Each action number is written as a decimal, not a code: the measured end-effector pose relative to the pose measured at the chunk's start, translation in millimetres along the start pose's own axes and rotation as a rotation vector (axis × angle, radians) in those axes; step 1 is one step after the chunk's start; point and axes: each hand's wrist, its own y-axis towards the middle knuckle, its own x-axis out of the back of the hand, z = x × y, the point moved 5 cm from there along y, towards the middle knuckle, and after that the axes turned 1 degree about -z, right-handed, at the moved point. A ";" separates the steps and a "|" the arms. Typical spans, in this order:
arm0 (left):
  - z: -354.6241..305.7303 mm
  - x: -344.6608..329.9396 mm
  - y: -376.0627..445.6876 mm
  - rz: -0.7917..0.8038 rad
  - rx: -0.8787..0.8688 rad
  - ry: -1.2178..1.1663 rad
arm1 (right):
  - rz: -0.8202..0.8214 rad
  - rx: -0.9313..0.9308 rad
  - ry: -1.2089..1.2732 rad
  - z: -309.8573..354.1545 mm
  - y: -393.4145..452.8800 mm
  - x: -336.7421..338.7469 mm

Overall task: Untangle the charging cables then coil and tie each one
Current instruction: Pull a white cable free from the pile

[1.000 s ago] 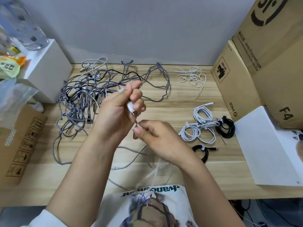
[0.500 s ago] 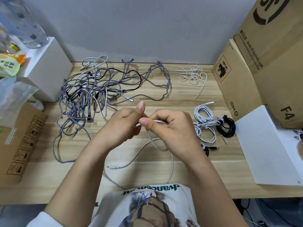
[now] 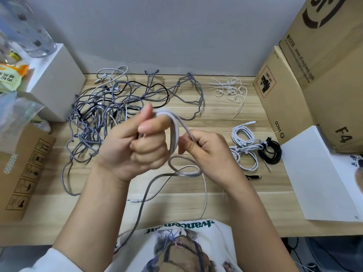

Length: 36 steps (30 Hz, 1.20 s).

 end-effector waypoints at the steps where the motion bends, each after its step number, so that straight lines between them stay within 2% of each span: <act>1: -4.8 -0.8 2.8 -0.039 -0.066 -0.028 | 0.022 -0.024 -0.020 -3.8 -0.4 -1.6; 6: -27.7 14.9 10.5 -0.343 -0.420 -0.014 | 0.192 -0.099 -0.151 -11.6 -3.0 -12.4; 7: -30.6 21.1 10.3 -0.445 -0.509 0.074 | 0.222 -0.082 -0.161 -8.9 -4.4 -14.8; 9: -31.9 31.5 9.4 -0.679 -0.644 0.408 | 0.262 -0.036 -0.175 -2.8 -6.4 -18.2; 11: -27.7 39.4 7.7 -0.788 -0.672 0.732 | 0.302 -0.003 -0.252 -0.9 -8.1 -20.0; 13: -25.4 45.7 7.4 -0.847 -0.614 0.971 | 0.313 0.008 -0.304 -0.9 -7.5 -18.3; 16: -22.0 51.4 2.5 -0.933 -0.442 1.286 | 0.239 -0.029 -0.228 -4.4 -5.9 -11.5; 21: -10.5 59.0 -0.4 -1.015 0.089 1.838 | 0.210 -0.200 0.161 -13.1 -12.1 -5.7; 23: -13.7 58.3 -1.8 -1.062 0.195 2.027 | 0.234 -0.235 0.290 -12.3 -14.7 -3.4; 25: -16.7 55.1 -3.0 -1.047 0.171 2.002 | 0.250 -0.218 0.396 -7.1 -15.0 0.7; 28: -13.1 52.0 -3.2 -0.859 0.114 1.668 | 0.308 -0.221 0.466 -4.1 -17.2 7.7; 30: -12.4 54.5 -7.7 -0.776 0.145 1.554 | 0.348 -0.255 0.470 -5.8 -18.8 10.2; 33: -17.5 61.1 -18.0 -0.733 0.168 1.459 | 0.239 -0.305 0.385 -12.6 -17.4 21.9; 36: -16.4 58.9 -22.1 -0.672 0.250 1.449 | 0.103 -0.322 0.416 -16.2 -16.1 29.4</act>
